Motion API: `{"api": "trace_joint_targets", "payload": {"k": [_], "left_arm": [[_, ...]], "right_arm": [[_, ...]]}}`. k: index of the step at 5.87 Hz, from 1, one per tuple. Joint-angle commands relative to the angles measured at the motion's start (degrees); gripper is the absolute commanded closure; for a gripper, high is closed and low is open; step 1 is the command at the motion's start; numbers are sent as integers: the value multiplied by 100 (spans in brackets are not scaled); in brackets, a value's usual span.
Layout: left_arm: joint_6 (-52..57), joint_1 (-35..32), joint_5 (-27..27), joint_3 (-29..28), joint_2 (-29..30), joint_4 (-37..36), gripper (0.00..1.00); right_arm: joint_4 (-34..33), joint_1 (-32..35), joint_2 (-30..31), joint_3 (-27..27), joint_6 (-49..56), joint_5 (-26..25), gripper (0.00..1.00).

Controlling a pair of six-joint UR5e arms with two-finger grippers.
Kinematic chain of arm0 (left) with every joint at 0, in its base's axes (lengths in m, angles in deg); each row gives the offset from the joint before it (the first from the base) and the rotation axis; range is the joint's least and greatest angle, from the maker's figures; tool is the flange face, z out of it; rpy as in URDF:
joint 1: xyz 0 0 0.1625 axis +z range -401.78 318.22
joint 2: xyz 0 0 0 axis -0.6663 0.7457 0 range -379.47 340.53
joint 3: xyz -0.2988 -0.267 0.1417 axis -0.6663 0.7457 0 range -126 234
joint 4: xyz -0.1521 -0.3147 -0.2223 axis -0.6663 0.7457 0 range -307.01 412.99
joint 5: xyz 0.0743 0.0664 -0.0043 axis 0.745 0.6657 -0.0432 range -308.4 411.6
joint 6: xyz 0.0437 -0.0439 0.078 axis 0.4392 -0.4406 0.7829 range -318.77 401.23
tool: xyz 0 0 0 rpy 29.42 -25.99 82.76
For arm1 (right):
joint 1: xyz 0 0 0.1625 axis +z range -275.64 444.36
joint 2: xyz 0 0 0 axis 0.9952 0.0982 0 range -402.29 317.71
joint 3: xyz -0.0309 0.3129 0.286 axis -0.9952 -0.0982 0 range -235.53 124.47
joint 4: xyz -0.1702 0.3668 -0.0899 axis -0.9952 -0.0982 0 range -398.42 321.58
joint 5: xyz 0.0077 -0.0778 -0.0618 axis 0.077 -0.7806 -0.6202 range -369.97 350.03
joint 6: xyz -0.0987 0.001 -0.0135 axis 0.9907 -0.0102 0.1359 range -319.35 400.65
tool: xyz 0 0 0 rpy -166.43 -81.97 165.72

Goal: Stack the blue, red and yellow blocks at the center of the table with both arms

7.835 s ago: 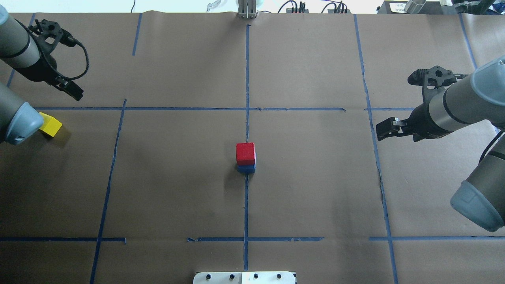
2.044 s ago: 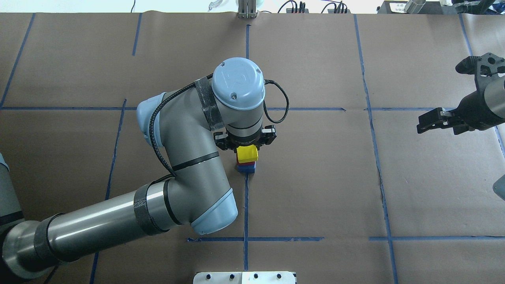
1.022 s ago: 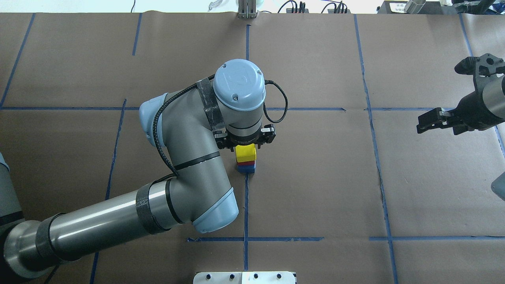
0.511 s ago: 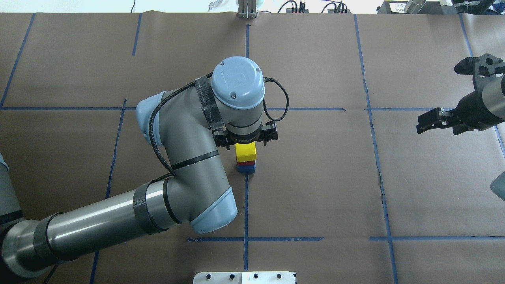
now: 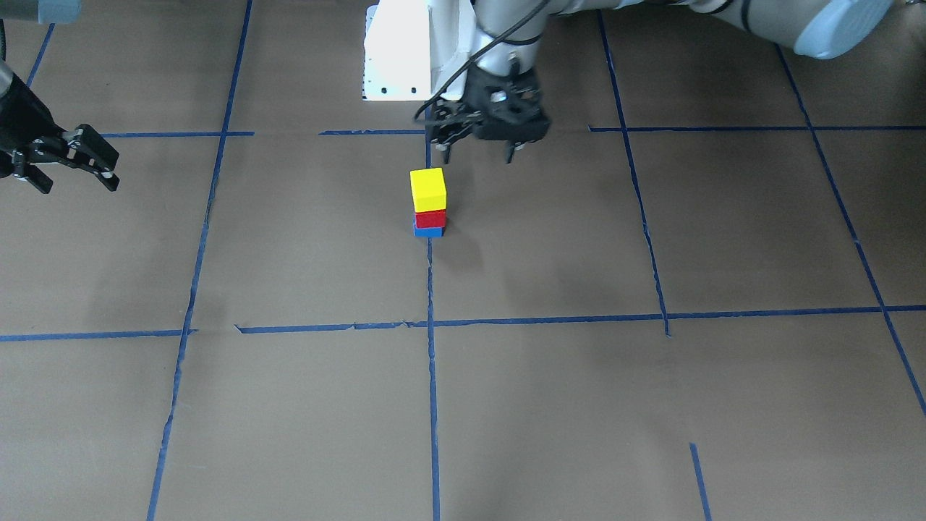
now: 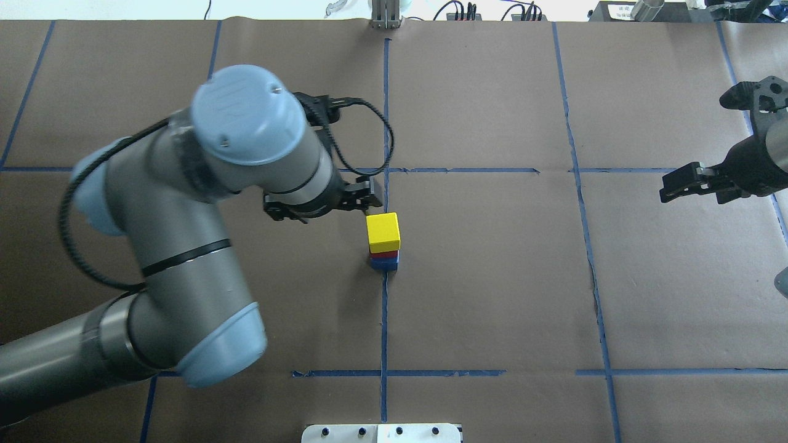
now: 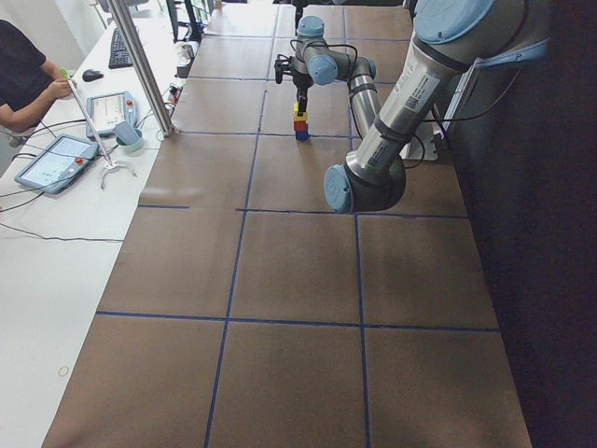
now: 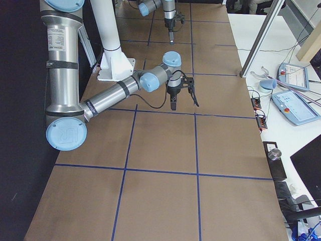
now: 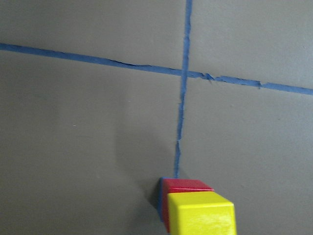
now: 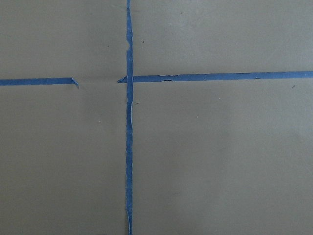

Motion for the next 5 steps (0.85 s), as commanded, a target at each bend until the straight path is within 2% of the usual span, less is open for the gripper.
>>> {"api": "trace_joint_targets", "payload": {"k": [1,2,3,4,5], "left_arm": [[1437,-343,-8,1340,-1954,33,0],[1784,-649,-434,1450,-2304,33,0],[2753,-1314,-1091,1538,-2708,16,0],[4155,-2086,-1533,1522,-3434,16,0],[5674,-3016,-1946,1408,-3911,-28,0]], "right_arm": [[28,729,494,-22,793,899,0],[2,1141,827,5,1502,966,0],[-42,1702,987,-404,2727,984,0],[-234,2239,1006,-678,3731,993,0],[-749,2714,1006,-689,4559,984,0]]}}
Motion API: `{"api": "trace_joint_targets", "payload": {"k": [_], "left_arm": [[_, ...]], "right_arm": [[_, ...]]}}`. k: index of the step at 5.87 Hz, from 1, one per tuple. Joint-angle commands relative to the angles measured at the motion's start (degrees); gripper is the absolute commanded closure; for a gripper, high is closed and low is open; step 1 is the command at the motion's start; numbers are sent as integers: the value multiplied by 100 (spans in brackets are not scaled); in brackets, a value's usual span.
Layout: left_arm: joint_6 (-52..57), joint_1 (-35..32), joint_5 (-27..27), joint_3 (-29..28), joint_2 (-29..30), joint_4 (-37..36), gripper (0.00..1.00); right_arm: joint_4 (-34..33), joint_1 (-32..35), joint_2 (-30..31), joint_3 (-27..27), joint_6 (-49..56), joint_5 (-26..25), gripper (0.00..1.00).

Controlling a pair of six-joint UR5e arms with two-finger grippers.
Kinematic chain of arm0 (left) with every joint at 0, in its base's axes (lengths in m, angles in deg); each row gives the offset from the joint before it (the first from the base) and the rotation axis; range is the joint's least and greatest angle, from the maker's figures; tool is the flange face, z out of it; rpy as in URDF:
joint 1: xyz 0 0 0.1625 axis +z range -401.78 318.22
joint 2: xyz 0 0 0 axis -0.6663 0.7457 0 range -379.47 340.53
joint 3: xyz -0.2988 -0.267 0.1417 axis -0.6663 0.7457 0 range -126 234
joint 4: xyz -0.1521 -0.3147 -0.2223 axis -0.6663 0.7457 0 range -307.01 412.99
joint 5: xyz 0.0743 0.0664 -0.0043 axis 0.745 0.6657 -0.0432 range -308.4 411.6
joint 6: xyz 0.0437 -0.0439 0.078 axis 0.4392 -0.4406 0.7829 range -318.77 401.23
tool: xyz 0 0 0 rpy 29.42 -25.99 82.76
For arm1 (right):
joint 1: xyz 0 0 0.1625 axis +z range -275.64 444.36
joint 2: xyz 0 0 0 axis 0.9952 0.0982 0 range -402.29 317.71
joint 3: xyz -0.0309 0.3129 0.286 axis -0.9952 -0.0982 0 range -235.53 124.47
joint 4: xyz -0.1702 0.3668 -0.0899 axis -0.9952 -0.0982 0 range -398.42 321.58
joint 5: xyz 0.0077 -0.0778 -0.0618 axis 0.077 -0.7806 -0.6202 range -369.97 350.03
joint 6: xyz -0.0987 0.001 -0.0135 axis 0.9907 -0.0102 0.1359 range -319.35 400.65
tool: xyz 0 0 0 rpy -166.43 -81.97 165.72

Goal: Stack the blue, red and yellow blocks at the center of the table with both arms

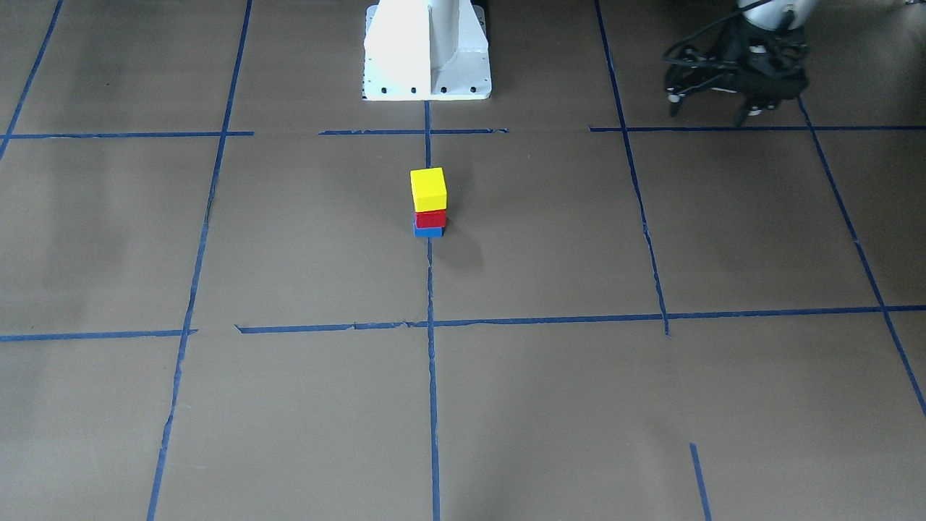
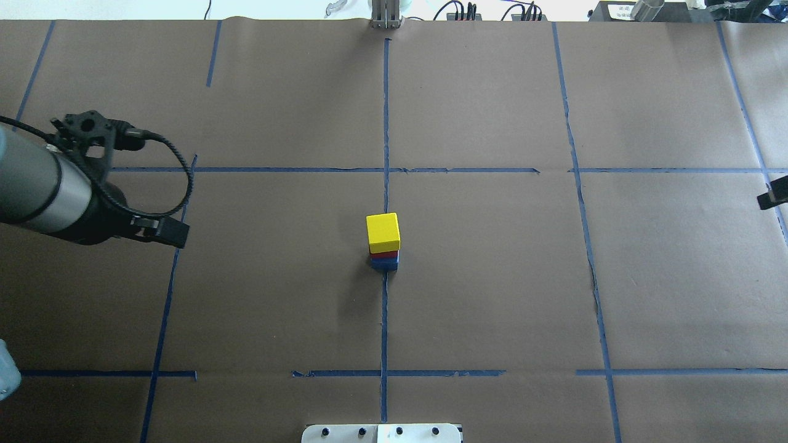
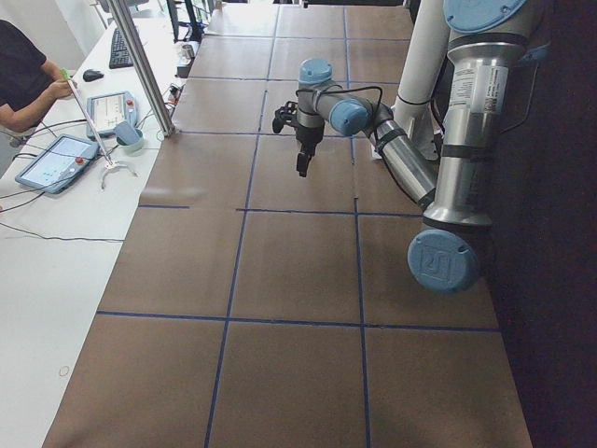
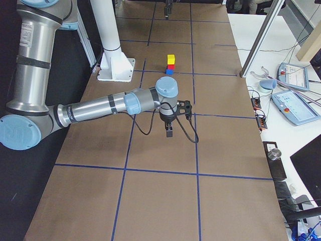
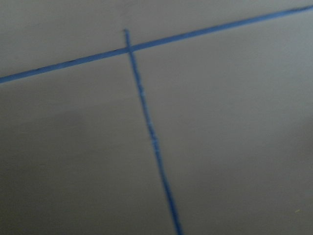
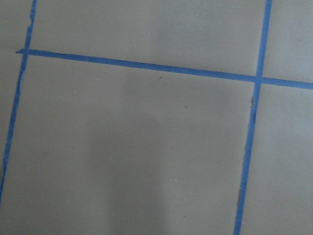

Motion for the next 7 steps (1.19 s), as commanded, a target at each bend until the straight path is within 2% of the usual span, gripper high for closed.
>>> {"api": "trace_joint_targets", "payload": {"k": [1,2,3,5,7], "left_arm": [[2541,-1665,-820,-544,-641,-50,0],[3657,-2456,-841,-1140,-694,-50,0],[4494,-3125,-850,-1895,-634,-33,0],[4617,-3395,-1269,-2813,-782,-120,0],[4599,-3395,-1307,-2851,-809,-173,0]], "right_arm": [[-1123,844,21,-141,2021,-104,0],[-1426,951,82,-133,2441,-148,0],[-1412,944,152,-167,2454,-288,0],[-1420,926,223,-203,2376,-176,0],[-1394,751,223,-221,2384,-184,0]]}}
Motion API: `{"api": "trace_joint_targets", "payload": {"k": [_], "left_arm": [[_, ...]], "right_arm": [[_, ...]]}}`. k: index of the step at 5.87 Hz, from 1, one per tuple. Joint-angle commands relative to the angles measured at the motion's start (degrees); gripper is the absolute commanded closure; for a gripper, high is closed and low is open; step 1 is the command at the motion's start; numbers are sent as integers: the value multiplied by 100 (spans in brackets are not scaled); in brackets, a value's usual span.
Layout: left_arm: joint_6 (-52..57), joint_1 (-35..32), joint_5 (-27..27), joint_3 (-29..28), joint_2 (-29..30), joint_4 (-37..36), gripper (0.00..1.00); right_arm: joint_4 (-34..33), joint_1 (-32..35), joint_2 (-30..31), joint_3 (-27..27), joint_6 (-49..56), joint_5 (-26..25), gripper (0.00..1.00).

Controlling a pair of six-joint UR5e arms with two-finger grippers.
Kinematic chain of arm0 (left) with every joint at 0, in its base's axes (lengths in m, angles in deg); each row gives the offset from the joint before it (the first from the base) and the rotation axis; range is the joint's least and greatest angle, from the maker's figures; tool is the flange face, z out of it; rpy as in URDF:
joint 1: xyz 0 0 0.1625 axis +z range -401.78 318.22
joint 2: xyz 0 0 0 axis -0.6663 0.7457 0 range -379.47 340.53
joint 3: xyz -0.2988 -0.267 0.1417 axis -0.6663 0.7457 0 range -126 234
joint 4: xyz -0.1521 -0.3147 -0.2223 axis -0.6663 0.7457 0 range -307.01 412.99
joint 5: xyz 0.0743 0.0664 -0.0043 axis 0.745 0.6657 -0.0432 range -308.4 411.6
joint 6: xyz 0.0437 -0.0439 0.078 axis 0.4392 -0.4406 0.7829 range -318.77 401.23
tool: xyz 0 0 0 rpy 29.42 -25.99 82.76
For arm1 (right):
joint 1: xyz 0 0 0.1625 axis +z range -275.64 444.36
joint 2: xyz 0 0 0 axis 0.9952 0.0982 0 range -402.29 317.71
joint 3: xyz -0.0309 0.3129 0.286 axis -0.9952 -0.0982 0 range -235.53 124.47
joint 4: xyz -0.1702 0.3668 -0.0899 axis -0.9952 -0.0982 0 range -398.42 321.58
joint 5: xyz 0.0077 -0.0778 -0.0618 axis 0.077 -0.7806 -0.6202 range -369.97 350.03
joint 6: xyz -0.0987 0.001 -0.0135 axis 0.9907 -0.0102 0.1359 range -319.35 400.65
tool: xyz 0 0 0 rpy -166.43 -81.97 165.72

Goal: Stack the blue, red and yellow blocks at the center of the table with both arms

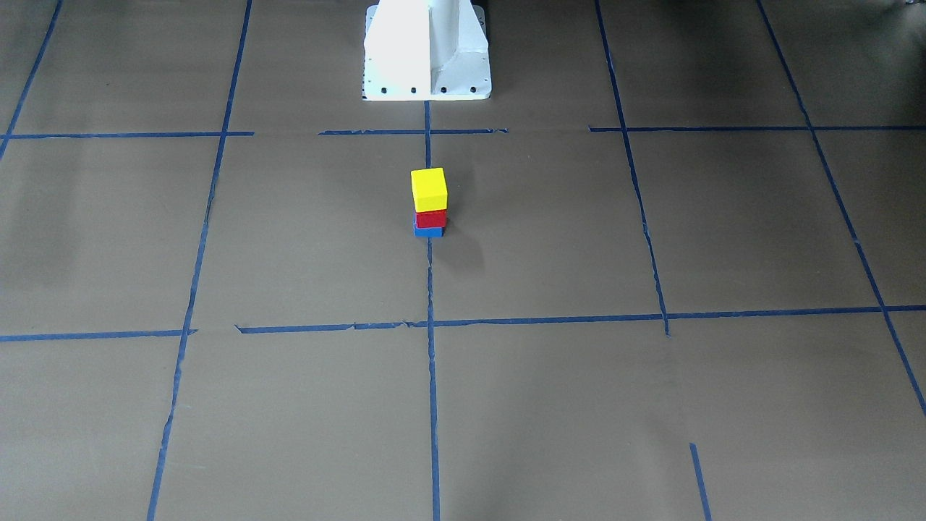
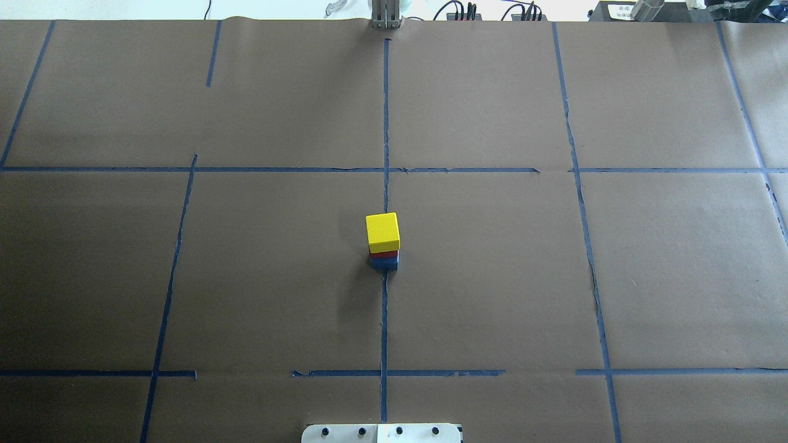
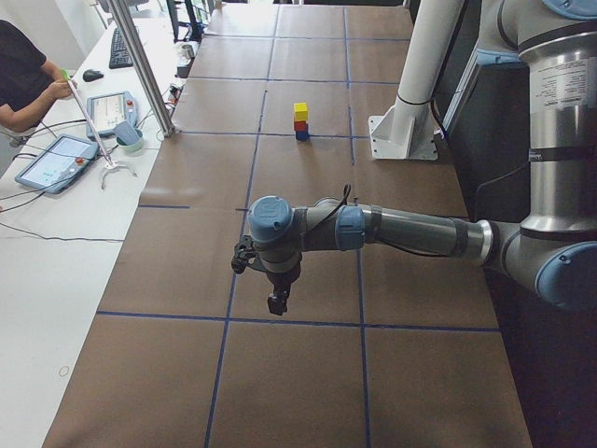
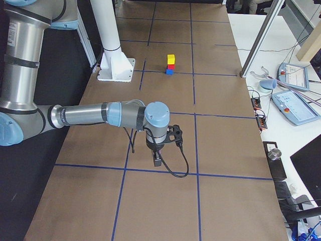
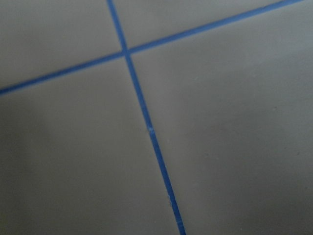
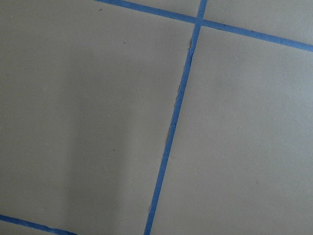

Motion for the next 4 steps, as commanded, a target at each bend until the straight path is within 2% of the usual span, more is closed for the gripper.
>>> {"api": "trace_joint_targets", "payload": {"k": [1,4], "left_arm": [[7,-17,-117,-8,-29,-29,0],[7,-18,-258,1,-82,76,0]], "right_arm": [[23,-114,4,-5,-6,-17,0],[40,-141,4,-110,38,-158,0]]}}
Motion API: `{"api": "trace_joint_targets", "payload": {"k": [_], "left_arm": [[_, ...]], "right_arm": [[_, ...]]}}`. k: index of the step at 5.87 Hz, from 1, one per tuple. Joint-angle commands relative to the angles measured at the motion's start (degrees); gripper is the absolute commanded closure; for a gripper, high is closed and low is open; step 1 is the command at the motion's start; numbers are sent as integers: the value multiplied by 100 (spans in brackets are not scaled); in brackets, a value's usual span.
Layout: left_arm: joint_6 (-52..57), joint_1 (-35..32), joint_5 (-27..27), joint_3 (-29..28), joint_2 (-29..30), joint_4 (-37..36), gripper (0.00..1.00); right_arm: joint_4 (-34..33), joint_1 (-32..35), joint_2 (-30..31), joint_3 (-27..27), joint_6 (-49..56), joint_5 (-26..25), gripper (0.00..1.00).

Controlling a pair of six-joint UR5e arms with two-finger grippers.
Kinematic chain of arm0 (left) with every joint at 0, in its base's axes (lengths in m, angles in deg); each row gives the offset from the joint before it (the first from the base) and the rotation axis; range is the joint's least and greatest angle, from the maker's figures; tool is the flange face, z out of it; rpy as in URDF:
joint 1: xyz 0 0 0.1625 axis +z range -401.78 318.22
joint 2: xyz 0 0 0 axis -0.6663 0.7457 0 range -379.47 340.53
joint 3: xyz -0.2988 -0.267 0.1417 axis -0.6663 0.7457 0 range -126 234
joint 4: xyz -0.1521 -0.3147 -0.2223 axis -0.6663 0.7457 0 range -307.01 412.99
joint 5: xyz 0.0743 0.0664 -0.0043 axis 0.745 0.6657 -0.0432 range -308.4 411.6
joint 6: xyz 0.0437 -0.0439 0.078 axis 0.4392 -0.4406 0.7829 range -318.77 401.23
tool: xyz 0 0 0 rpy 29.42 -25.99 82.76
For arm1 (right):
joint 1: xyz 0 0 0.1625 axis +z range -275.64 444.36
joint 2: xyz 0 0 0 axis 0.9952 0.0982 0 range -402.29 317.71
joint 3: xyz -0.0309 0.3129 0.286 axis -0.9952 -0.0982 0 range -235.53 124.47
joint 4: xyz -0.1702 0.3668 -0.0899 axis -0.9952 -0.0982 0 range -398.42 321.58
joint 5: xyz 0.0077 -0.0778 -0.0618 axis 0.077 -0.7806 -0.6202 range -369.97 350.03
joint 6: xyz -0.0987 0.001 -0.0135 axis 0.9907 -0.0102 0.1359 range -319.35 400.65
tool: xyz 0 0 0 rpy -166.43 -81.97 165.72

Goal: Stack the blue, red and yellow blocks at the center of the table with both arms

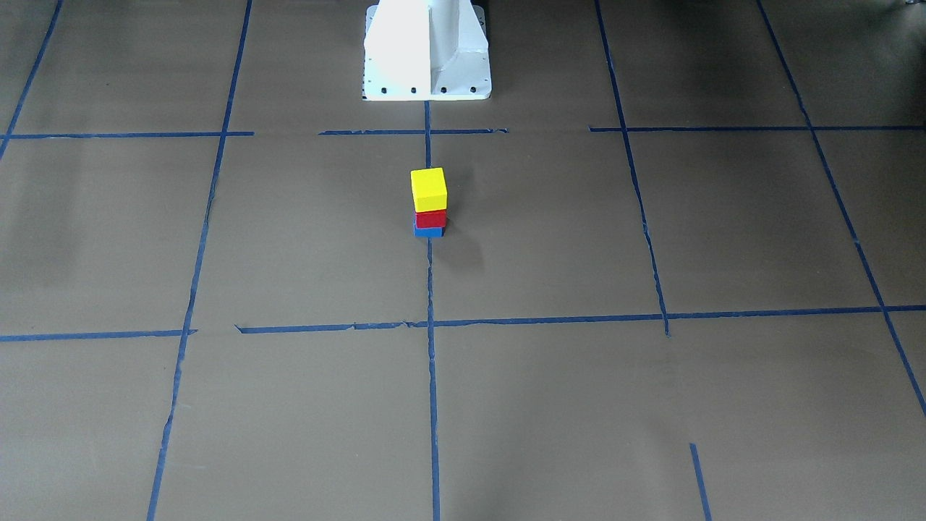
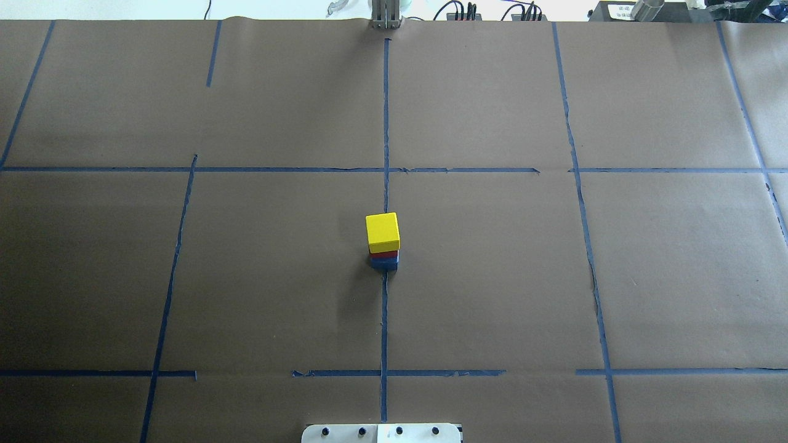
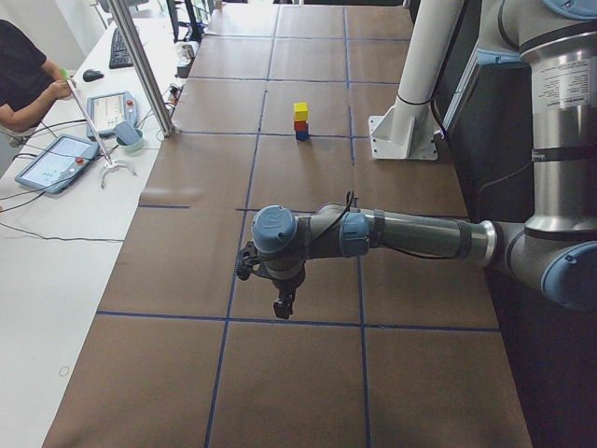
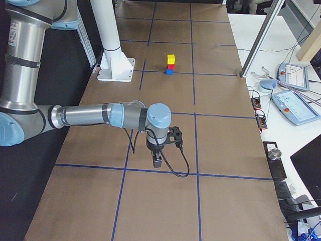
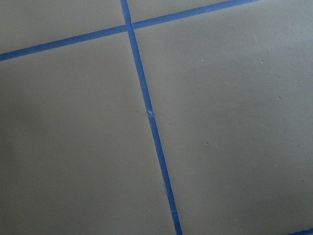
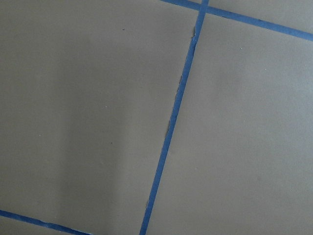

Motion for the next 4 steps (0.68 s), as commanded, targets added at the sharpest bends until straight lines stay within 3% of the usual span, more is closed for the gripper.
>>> {"api": "trace_joint_targets", "payload": {"k": [1,4], "left_arm": [[-13,-27,-20,111,52,29,0],[-13,-62,-20,6,79,29,0]], "right_arm": [[26,-6,-9,-20,41,15,0],[35,-6,-44,-3,-21,7,0]]}}
